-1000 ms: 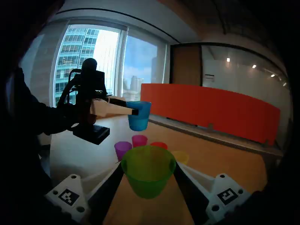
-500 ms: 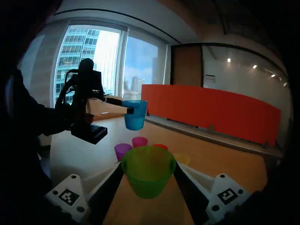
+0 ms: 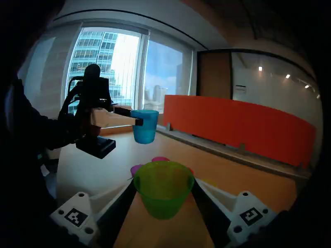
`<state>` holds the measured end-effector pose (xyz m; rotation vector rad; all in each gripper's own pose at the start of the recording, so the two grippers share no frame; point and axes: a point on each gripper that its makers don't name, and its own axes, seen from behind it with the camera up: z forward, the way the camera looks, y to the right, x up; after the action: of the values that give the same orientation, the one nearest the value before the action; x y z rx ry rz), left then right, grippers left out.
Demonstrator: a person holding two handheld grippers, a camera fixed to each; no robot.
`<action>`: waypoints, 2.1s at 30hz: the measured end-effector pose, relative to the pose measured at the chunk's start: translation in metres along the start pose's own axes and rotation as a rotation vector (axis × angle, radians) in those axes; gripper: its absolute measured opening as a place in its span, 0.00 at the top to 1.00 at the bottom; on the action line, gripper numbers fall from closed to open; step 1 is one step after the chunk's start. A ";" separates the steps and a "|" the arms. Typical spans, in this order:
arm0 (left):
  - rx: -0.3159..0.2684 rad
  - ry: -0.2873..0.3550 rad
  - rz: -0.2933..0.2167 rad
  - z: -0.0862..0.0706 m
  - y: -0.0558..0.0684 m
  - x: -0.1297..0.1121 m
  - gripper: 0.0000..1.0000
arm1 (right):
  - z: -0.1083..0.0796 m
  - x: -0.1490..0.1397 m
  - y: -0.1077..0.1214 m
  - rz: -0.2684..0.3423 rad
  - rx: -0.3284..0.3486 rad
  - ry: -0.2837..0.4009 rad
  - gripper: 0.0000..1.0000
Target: Pour water
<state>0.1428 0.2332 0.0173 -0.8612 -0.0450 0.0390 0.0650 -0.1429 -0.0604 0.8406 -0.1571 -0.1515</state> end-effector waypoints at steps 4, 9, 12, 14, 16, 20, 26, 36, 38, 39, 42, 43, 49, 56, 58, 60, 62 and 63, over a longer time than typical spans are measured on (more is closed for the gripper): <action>0.023 0.002 0.007 -0.012 -0.008 0.002 0.14 | 0.011 0.005 -0.004 -0.009 0.022 0.001 0.08; 0.050 0.006 0.019 -0.026 -0.016 0.007 0.14 | 0.025 0.010 -0.009 -0.012 0.050 0.005 0.08; 0.062 0.006 0.025 -0.034 -0.019 0.009 0.14 | 0.033 0.013 -0.012 -0.012 0.067 0.009 0.08; 0.071 0.005 0.030 -0.039 -0.021 0.010 0.14 | 0.037 0.014 -0.014 -0.013 0.076 0.011 0.08; 0.081 0.004 0.037 -0.044 -0.023 0.011 0.14 | 0.042 0.016 -0.016 -0.015 0.086 0.012 0.08; 0.100 0.004 0.045 -0.053 -0.026 0.013 0.14 | 0.050 0.020 -0.020 -0.020 0.103 0.014 0.08; 0.127 0.009 0.054 -0.065 -0.032 0.018 0.14 | 0.059 0.024 -0.025 -0.025 0.126 0.014 0.08; 0.148 0.023 0.088 -0.074 -0.036 0.030 0.14 | 0.071 0.027 -0.033 -0.029 0.161 0.015 0.08; 0.152 0.026 0.096 -0.075 -0.036 0.032 0.14 | 0.074 0.028 -0.035 -0.027 0.170 0.017 0.08; 0.154 0.027 0.102 -0.075 -0.036 0.034 0.14 | 0.075 0.028 -0.036 -0.026 0.175 0.017 0.08; 0.160 0.029 0.121 -0.077 -0.037 0.037 0.14 | 0.080 0.026 -0.039 -0.023 0.190 0.014 0.08; 0.162 0.030 0.128 -0.078 -0.037 0.038 0.14 | 0.082 0.025 -0.040 -0.023 0.196 0.011 0.08; 0.178 0.034 0.186 -0.081 -0.041 0.047 0.14 | 0.090 0.023 -0.047 -0.020 0.229 0.002 0.08; 0.194 0.031 0.260 -0.082 -0.042 0.057 0.14 | 0.100 0.026 -0.054 -0.015 0.263 0.008 0.08; 0.196 0.032 0.281 -0.081 -0.041 0.059 0.14 | 0.103 0.026 -0.056 -0.014 0.272 0.008 0.08; 0.199 0.033 0.301 -0.081 -0.040 0.062 0.14 | 0.105 0.026 -0.058 -0.013 0.280 0.008 0.08; 0.203 0.032 0.319 -0.081 -0.039 0.065 0.14 | 0.107 0.025 -0.060 -0.010 0.290 0.006 0.08; 0.205 0.032 0.329 -0.080 -0.038 0.066 0.14 | 0.108 0.024 -0.062 -0.008 0.296 0.004 0.08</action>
<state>0.2135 0.1509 -0.0045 -0.6570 0.1296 0.3331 0.0627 -0.2664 -0.0340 1.1361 -0.1744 -0.1361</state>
